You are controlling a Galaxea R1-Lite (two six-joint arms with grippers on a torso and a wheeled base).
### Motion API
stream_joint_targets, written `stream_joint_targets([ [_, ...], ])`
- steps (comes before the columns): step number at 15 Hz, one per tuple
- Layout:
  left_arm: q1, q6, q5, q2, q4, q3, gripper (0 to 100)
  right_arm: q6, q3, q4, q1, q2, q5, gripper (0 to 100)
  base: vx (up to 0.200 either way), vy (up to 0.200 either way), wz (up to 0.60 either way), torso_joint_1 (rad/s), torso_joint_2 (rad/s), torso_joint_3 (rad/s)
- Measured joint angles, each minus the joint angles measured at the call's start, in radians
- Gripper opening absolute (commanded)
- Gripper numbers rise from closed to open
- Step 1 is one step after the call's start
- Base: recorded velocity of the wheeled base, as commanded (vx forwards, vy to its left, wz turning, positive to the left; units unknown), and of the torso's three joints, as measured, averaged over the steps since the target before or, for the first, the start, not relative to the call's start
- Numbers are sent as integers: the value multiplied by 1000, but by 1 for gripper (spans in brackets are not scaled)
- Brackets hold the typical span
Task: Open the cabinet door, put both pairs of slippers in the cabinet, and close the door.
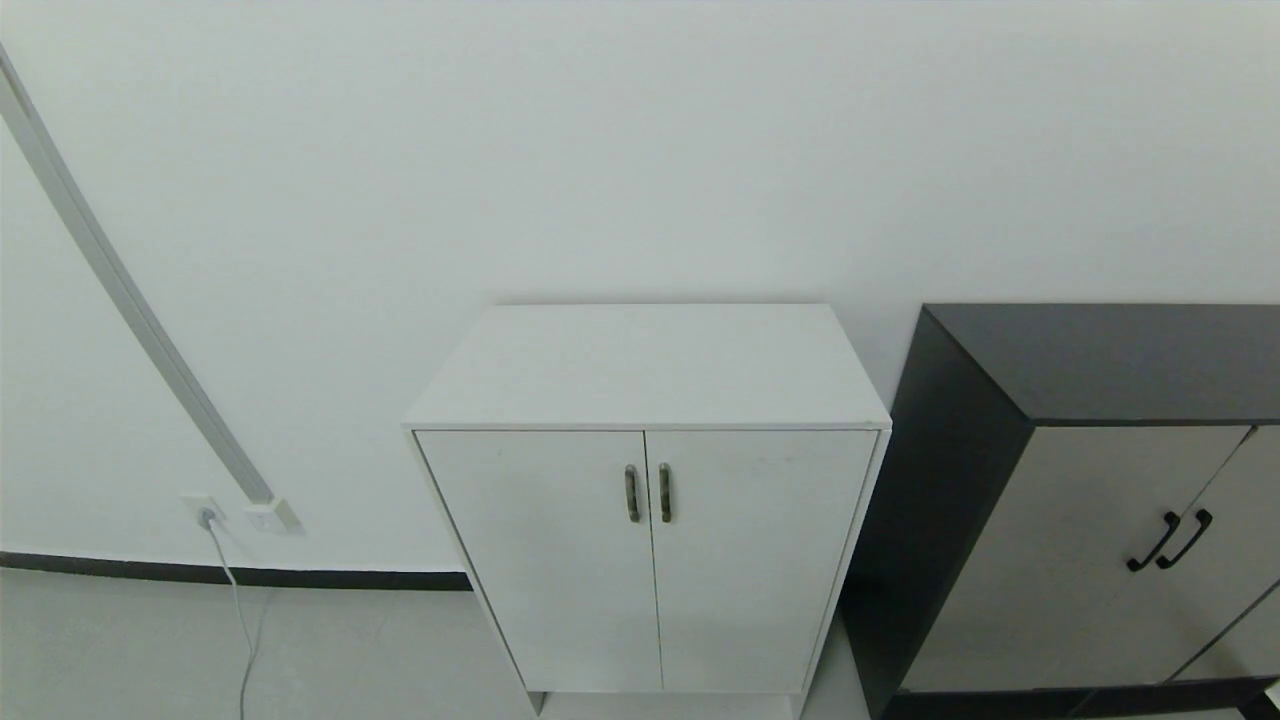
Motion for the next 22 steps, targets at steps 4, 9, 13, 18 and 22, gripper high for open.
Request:
stream_joint_targets([
  [4,0,0,2,0,0,0,0,37,0,-3,-12,-31,-27,0,0,0,0,0,0,0],
  [9,0,0,3,0,0,0,0,97,0,-11,-13,-38,-101,0,0,0,0,0,0,0],
  [13,0,7,4,0,0,0,0,98,0,-12,-13,-38,-101,0,0,0,0,0,0,0],
  [18,0,9,2,0,0,0,0,92,0,-12,-13,-38,-98,0,0,0,0,0,0,0],
  [22,0,9,2,0,0,0,0,79,0,-9,-13,-38,-73,0,0,0,0,0,0,0],
])
